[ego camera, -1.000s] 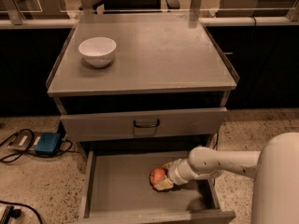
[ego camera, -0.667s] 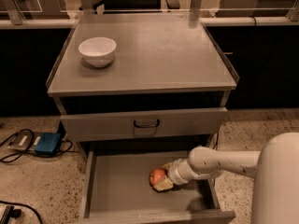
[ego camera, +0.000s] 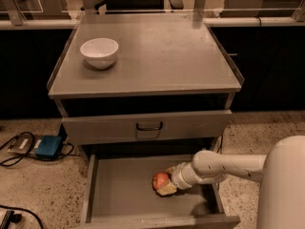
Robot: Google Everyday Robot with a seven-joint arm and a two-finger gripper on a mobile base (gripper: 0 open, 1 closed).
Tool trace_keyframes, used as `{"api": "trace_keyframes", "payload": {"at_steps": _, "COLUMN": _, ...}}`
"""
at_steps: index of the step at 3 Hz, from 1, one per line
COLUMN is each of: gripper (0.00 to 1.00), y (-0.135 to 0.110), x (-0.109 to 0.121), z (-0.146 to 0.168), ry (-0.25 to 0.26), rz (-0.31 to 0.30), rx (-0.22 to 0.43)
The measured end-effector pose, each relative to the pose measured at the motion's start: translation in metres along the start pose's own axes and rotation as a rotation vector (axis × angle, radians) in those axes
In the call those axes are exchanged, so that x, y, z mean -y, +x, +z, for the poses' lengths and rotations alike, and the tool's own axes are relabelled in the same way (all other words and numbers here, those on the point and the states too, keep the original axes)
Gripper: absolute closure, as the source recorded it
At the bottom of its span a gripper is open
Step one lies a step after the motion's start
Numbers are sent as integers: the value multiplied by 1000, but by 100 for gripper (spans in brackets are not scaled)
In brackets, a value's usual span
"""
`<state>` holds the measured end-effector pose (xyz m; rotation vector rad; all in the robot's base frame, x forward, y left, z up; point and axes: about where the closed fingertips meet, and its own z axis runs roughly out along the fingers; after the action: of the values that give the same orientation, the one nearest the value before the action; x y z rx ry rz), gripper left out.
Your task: Pick apple from middle drawer and place on counter
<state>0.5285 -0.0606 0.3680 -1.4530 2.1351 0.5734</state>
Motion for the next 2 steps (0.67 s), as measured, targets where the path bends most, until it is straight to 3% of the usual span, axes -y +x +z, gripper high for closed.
{"api": "trace_keyframes", "payload": {"at_steps": 1, "gripper": 100, "y": -6, "x": -13, "z": -40, "ry": 37, "rz": -43, "rx": 27}}
{"api": "trace_keyframes", "payload": {"at_steps": 2, "gripper": 100, "y": -23, "x": -37, "z": -109, "ry": 100, "rz": -111, "rx": 69}}
